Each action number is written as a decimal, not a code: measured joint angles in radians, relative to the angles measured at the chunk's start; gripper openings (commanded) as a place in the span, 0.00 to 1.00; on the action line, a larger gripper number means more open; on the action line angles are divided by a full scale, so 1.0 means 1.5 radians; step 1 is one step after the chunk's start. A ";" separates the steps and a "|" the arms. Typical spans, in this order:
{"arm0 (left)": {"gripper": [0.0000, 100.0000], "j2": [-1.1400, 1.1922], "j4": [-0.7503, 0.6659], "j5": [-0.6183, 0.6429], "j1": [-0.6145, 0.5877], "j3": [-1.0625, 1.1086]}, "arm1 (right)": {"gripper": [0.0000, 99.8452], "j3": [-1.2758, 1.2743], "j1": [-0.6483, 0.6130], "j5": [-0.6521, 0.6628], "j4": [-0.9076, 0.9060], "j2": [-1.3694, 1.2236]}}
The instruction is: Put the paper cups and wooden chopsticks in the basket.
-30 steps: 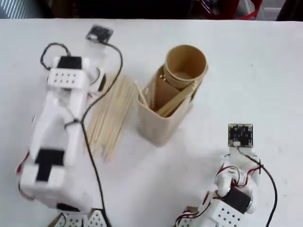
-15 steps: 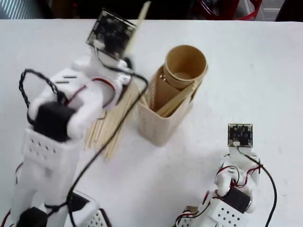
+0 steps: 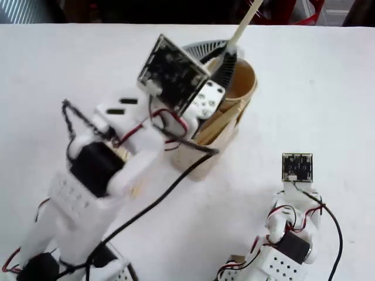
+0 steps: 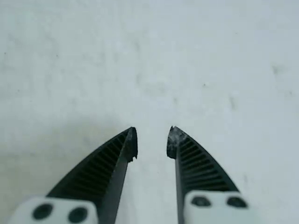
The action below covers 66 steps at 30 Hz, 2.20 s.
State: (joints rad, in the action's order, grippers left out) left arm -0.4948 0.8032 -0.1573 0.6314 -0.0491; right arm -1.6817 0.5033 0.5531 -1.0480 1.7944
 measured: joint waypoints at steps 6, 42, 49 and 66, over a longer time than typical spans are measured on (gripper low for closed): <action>0.02 0.054 -0.021 0.000 0.001 0.000 | 0.11 0.000 0.000 0.000 0.000 0.000; 0.11 0.162 0.016 0.007 -0.407 0.345 | 0.11 0.000 0.000 0.000 0.000 0.000; 0.12 0.410 0.004 -0.037 -0.441 0.319 | 0.11 0.000 0.000 0.000 0.000 0.000; 0.08 0.519 0.090 -0.042 -0.445 0.198 | 0.11 0.000 0.000 0.000 0.000 0.000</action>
State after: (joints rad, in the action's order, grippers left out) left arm 0.2831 0.9383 -0.2202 -0.0361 0.2486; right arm -1.6817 0.5033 0.5531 -1.0480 1.7944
